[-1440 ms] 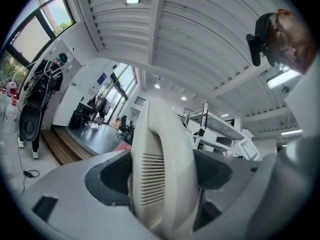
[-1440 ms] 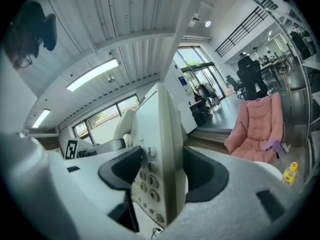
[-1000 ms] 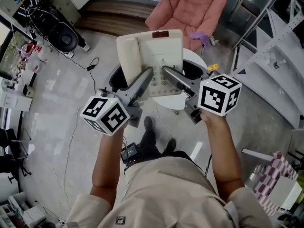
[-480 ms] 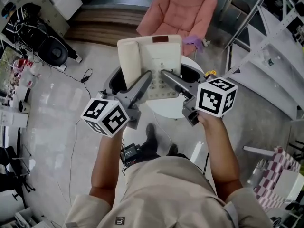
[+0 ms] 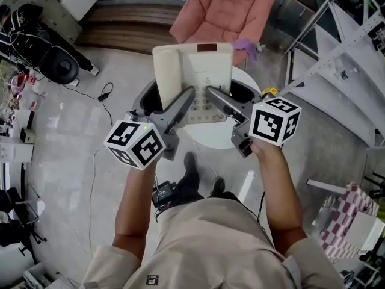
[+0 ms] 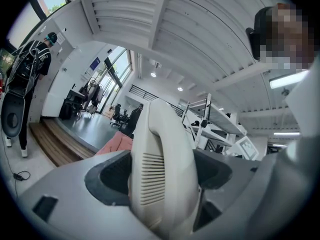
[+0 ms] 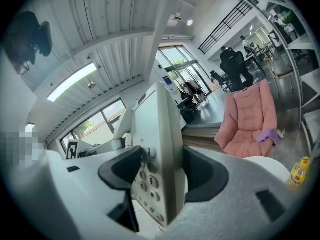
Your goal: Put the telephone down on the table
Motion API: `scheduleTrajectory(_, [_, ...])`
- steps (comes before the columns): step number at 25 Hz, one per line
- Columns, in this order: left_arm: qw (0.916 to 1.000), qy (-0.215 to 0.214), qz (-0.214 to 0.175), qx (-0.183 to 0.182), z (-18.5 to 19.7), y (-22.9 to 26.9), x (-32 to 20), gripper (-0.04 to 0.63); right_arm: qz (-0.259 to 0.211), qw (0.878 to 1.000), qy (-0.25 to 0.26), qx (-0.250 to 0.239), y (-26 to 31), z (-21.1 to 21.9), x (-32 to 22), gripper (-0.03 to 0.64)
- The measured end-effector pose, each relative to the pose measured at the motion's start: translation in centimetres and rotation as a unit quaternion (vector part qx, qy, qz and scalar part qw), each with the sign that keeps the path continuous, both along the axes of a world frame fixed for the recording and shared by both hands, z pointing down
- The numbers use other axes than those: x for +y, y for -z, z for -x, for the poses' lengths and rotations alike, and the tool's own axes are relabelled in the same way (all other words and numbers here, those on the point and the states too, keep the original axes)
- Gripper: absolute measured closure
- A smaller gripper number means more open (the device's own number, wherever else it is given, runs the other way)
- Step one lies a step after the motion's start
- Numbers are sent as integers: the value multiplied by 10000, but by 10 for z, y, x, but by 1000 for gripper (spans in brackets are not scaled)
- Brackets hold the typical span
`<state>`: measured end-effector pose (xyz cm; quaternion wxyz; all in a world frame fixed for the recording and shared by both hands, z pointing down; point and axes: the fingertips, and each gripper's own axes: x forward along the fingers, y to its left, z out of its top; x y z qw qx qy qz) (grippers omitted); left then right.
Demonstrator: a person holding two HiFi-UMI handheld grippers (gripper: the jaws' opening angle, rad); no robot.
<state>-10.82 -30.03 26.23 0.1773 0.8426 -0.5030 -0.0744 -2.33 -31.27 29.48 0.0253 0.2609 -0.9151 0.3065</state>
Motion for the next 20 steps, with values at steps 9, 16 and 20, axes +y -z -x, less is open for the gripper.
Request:
scheduleTrajectory(9, [9993,-102,367,-33,-7,-44,-30,222,396,9992,-49,4,-45,-7,-26,367])
scheduleTrajectory(16, [9971,-187,732,6,-6,-84,-55,222,760,9970,-110,84,-84,-6,-47,367])
scheduleTrajectory(20, [9952,-237,953,21,-5,-107,-67,222,957,9952,-154,118,-106,-6,-58,367])
